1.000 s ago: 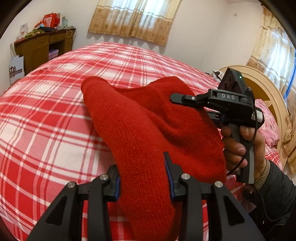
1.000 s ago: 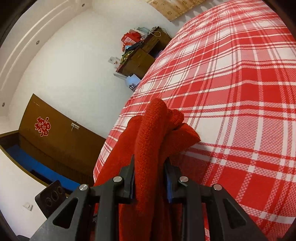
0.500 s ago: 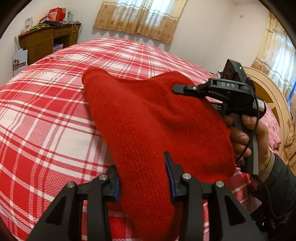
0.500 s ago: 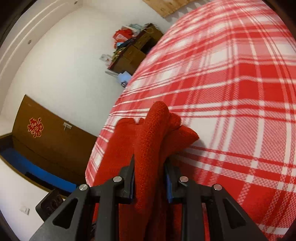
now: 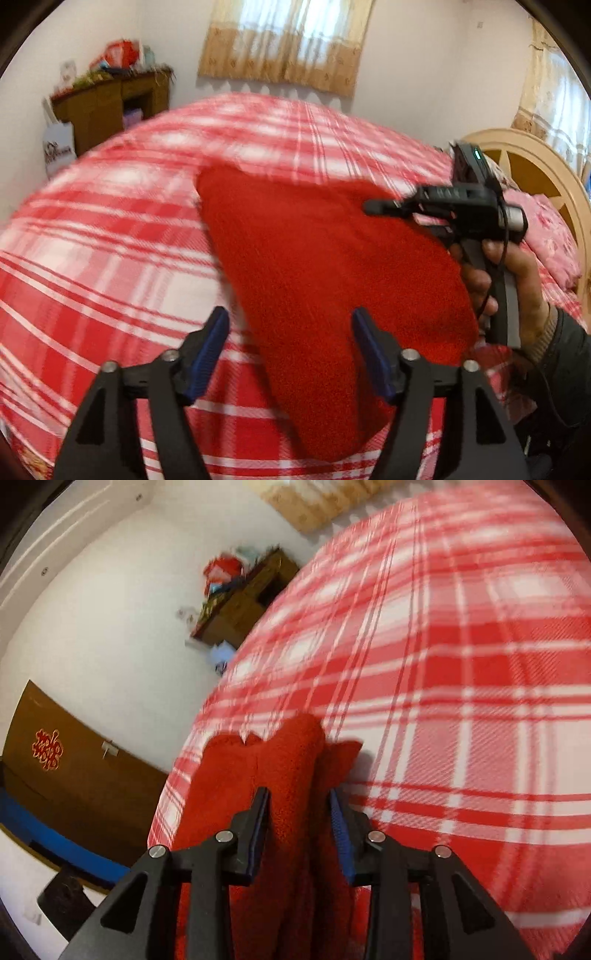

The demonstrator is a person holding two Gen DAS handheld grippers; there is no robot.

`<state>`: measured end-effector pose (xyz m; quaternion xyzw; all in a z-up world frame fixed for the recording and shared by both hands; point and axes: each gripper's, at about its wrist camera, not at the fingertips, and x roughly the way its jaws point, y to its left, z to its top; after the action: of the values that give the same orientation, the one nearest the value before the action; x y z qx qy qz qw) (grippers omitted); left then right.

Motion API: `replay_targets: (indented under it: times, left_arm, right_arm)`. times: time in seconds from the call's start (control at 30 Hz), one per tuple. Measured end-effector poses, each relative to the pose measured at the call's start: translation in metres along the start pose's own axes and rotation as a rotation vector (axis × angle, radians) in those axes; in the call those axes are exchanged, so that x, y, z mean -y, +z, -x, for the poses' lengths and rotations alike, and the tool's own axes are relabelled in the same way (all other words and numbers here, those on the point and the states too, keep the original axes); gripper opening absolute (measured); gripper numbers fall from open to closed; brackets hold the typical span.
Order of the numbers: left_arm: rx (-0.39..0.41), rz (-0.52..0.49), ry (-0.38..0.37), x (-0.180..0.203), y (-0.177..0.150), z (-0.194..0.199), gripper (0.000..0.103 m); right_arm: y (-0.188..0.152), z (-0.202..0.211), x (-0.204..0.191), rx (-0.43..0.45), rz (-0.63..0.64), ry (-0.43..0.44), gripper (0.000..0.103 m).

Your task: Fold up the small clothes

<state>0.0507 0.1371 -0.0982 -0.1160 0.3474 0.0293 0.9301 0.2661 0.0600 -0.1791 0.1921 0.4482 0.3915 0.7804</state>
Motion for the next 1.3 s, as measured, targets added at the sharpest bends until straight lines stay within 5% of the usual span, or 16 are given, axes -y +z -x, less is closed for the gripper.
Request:
replay_targets:
  times: [0.07,0.17,0.27,0.4,0.5,0.67,0.77,1.03,1.3]
  left_arm:
    - [0.048,0.012,0.028,-0.005,0.005,0.006,0.087]
    - [0.055,0.022,0.057,-0.014,0.008,-0.001,0.088]
    - [0.034,0.040,0.091,-0.025,0.003,-0.018,0.088]
    - [0.008,0.080,0.095,-0.038,-0.007,-0.031,0.095]
    - [0.003,0.095,0.088,-0.040,-0.010,-0.032,0.099]
    - [0.007,0.094,0.109,-0.032,-0.013,-0.028,0.100]
    - [0.012,0.074,0.141,-0.024,-0.008,-0.012,0.100]
    - [0.195,-0.013,0.158,0.010,0.017,0.060,0.102]
    - [0.253,-0.040,0.115,0.019,0.028,0.079,0.103]
  right_arm:
    - [-0.002,0.017,-0.012,0.042,0.025,0.021,0.050]
    - [-0.017,0.045,-0.046,0.074,0.137,0.090,0.052]
    - [-0.040,0.041,-0.067,-0.044,0.199,0.218,0.054]
    - [-0.064,0.013,-0.049,-0.115,0.171,0.058,0.052]
    - [-0.066,0.015,-0.032,-0.076,0.109,0.143,0.052]
    - [-0.067,0.027,-0.046,-0.072,0.099,0.083,0.053]
    - [-0.076,0.064,-0.056,0.020,0.131,-0.017,0.060]
    - [-0.098,0.146,-0.117,0.308,0.352,-0.332,0.069]
    - [-0.106,0.169,-0.145,0.366,0.428,-0.345,0.073]
